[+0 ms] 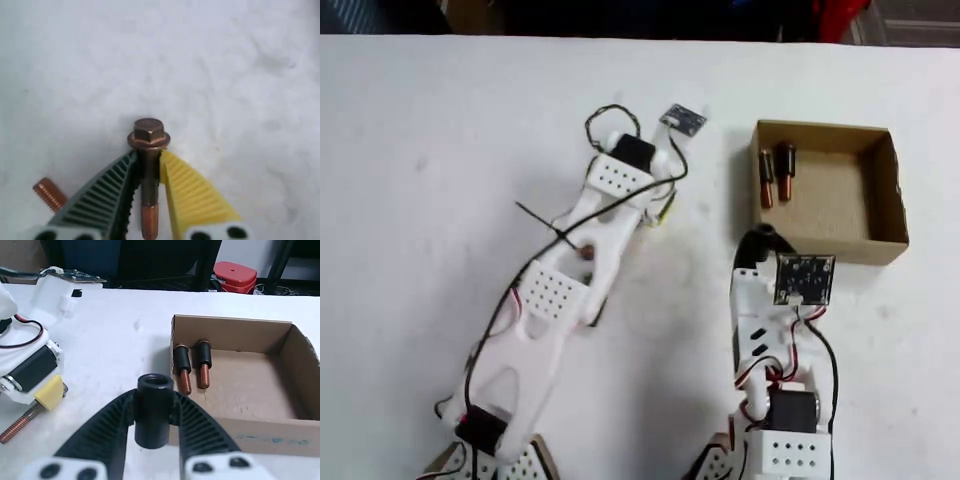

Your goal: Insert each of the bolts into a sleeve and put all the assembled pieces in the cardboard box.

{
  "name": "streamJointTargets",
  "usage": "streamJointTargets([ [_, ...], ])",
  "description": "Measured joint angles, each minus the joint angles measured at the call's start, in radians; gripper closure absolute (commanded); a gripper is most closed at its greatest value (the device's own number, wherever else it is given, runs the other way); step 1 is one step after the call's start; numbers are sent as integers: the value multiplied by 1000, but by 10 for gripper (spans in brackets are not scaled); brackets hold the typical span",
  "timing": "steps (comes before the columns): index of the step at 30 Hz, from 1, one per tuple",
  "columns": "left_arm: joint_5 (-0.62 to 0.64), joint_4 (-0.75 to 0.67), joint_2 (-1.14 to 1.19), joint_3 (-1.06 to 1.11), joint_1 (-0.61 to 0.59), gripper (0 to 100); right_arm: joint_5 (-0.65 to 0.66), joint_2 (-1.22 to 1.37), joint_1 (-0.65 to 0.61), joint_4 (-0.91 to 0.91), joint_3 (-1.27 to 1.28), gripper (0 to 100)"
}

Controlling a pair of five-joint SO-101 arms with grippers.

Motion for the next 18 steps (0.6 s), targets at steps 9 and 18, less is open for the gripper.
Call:
streamJointTargets([
  [9, 0, 60, -5, -37, 0, 978, 0, 0, 0, 0, 0, 981],
  [18, 2, 68, -196, -8, 0, 978, 0, 0, -69, 0, 0, 981],
])
